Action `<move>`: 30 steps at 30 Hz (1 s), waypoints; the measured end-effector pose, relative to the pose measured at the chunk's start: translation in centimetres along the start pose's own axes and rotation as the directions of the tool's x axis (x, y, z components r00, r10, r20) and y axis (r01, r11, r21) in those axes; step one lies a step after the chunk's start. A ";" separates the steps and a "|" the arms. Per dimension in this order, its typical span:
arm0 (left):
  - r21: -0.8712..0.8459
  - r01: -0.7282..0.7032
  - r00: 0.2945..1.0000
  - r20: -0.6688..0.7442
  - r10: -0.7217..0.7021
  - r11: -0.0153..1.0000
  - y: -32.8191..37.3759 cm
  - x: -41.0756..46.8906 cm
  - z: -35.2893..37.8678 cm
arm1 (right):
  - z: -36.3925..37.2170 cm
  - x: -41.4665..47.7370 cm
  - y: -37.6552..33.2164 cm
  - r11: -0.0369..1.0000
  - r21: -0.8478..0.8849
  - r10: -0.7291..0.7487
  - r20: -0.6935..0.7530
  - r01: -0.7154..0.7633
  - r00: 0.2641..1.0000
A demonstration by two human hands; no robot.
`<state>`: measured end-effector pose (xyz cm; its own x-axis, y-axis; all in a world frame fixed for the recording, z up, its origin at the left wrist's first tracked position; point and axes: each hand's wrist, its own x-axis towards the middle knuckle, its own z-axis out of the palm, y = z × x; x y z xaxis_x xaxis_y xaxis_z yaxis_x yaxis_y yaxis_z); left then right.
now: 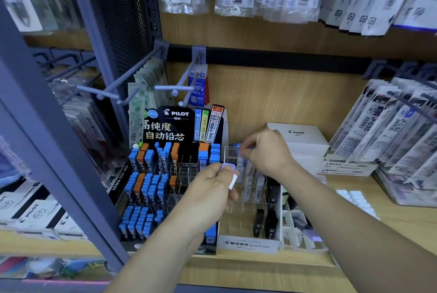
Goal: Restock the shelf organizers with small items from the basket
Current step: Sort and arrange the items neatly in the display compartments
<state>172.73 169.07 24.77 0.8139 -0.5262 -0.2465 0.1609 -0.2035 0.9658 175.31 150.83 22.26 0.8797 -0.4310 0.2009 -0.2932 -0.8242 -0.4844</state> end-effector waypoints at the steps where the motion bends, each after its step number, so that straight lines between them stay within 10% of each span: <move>1: -0.041 0.010 1.000 0.002 -0.009 0.999 0.1 -0.1 0.1 | -0.3 -0.2 0.0 0.998 0.060 0.001 -0.032 0.001 0.999; 4: -0.268 0.056 0.998 0.007 -0.057 0.962 0.6 -0.2 0.3 | -2.6 -1.9 -1.2 0.890 0.450 0.134 -0.103 -0.074 0.986; 6: -0.416 0.066 0.998 0.013 -0.067 0.907 1.0 -0.3 0.5 | -4.2 -4.6 -2.8 0.612 0.735 0.269 0.154 -0.292 0.951; 9: -0.468 0.013 0.999 -0.033 -0.032 0.883 1.1 -0.6 1.3 | -5.2 -9.5 -4.7 0.339 0.691 0.112 0.644 -0.638 0.757; 13: -0.317 -0.070 0.998 -0.027 0.065 0.946 0.8 -1.2 2.4 | -4.2 -12.8 -4.6 0.151 0.759 0.085 0.629 -0.634 0.773; 23: -0.105 -0.103 0.989 0.099 0.114 0.989 0.5 -1.2 1.1 | -4.4 -15.5 -3.7 0.186 0.802 0.110 0.557 -0.568 0.823; 30: 0.224 -0.296 0.927 0.303 0.222 0.928 1.0 -1.7 0.8 | -5.5 -16.1 -1.1 0.509 0.680 -0.024 0.624 -0.527 0.781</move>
<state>171.08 169.10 26.07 0.6208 -0.7830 -0.0382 -0.2169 -0.2184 0.9514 159.43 156.70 24.24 0.9278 -0.0875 -0.3627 -0.3588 0.0573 -0.9316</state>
